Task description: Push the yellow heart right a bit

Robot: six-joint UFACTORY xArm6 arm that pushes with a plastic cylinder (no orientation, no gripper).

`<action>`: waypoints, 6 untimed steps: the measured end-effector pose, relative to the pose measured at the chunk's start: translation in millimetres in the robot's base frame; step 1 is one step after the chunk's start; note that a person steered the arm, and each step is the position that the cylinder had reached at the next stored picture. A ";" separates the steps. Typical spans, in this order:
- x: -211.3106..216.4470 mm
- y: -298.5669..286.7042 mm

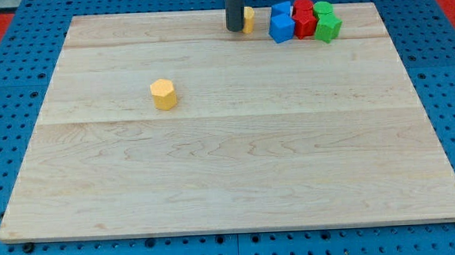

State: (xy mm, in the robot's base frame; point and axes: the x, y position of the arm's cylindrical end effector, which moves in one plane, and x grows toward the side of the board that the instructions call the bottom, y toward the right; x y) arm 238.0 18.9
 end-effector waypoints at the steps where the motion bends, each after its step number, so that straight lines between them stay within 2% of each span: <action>1: -0.7 -7.5; 3: -12.9 -25.0; 6: -15.4 16.5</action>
